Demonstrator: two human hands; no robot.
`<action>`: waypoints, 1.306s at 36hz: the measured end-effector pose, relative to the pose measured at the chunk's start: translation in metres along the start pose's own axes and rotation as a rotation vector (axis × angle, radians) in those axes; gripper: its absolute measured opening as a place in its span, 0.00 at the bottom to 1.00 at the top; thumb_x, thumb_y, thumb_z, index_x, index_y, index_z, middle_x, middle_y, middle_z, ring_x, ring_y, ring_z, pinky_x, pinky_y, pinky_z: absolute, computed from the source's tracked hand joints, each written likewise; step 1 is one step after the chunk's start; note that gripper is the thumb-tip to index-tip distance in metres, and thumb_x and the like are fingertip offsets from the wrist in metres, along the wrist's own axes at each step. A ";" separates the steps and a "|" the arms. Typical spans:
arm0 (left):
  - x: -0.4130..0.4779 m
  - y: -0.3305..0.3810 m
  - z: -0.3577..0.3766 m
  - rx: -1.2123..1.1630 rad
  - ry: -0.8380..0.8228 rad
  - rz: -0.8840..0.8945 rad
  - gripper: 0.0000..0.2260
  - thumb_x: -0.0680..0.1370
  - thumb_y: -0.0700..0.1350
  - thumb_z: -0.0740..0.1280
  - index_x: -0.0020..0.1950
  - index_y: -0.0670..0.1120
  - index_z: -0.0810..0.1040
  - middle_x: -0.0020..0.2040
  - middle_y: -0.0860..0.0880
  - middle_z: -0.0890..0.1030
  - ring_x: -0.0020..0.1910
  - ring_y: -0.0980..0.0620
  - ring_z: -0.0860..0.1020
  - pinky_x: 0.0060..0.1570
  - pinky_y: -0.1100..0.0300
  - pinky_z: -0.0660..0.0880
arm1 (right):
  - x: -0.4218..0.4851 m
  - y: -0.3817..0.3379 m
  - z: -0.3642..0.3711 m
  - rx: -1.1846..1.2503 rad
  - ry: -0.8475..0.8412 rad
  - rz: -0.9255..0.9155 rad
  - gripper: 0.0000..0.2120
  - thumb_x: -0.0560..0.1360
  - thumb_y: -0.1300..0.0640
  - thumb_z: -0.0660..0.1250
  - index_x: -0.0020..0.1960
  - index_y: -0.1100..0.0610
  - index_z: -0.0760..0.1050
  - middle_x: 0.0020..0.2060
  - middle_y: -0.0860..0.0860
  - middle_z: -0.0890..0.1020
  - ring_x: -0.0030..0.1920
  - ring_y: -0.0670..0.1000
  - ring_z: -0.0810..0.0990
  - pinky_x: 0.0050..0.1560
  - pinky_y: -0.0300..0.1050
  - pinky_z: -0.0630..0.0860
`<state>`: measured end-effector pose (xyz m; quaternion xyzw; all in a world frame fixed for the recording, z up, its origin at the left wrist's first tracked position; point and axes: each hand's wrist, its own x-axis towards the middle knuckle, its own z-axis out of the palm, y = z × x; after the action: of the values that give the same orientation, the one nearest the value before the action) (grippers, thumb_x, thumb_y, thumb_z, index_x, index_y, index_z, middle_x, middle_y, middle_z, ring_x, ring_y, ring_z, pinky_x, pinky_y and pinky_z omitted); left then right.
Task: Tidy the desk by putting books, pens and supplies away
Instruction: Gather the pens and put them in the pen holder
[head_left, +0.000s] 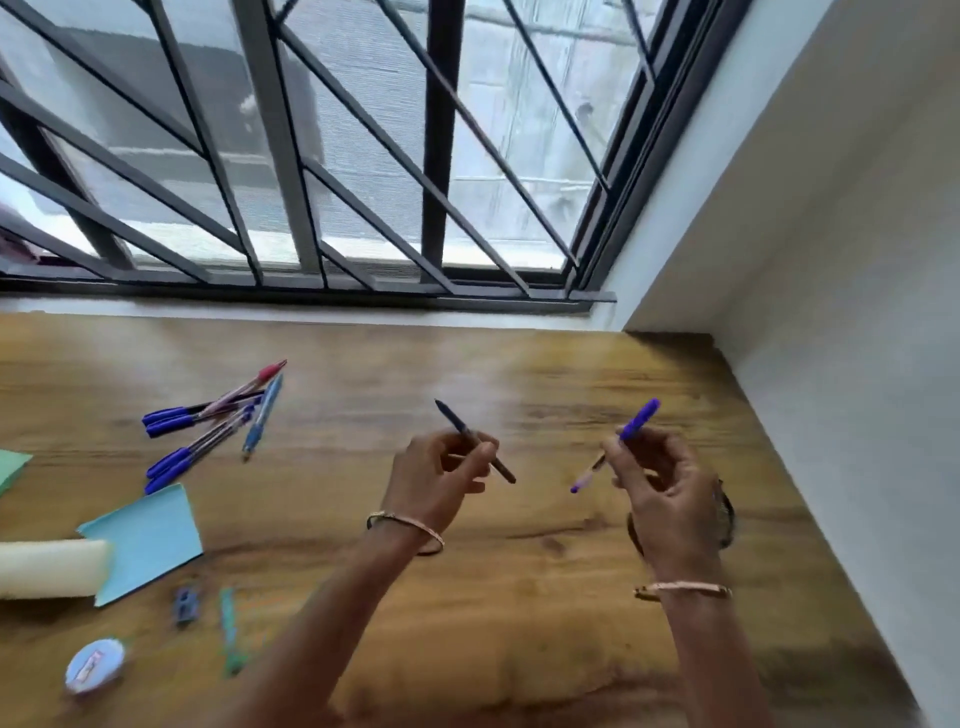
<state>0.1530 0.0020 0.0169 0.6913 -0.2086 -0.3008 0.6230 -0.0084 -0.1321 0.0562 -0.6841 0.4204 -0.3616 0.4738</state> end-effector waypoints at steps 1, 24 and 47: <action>-0.001 0.002 0.013 0.006 -0.012 0.014 0.02 0.75 0.41 0.71 0.46 0.45 0.84 0.40 0.44 0.85 0.40 0.48 0.84 0.39 0.57 0.82 | 0.004 0.004 -0.014 -0.033 0.049 -0.016 0.08 0.71 0.52 0.75 0.49 0.52 0.80 0.41 0.47 0.85 0.41 0.47 0.85 0.44 0.43 0.80; -0.011 -0.006 0.213 0.709 -0.159 0.322 0.07 0.70 0.53 0.73 0.44 0.51 0.81 0.44 0.53 0.79 0.42 0.53 0.78 0.42 0.55 0.75 | 0.069 0.104 -0.133 -0.575 -0.105 -0.052 0.09 0.65 0.50 0.78 0.40 0.50 0.80 0.36 0.43 0.81 0.37 0.44 0.79 0.39 0.42 0.77; -0.009 -0.029 0.050 0.530 0.442 0.091 0.03 0.72 0.48 0.73 0.42 0.53 0.81 0.30 0.55 0.79 0.32 0.60 0.79 0.37 0.57 0.78 | 0.040 0.041 -0.040 -0.210 -0.158 -0.317 0.04 0.73 0.54 0.73 0.43 0.50 0.78 0.35 0.42 0.81 0.38 0.42 0.80 0.38 0.33 0.76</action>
<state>0.1102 -0.0245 -0.0120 0.8674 -0.1702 -0.0513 0.4648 -0.0384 -0.1902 0.0327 -0.8136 0.3045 -0.3310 0.3686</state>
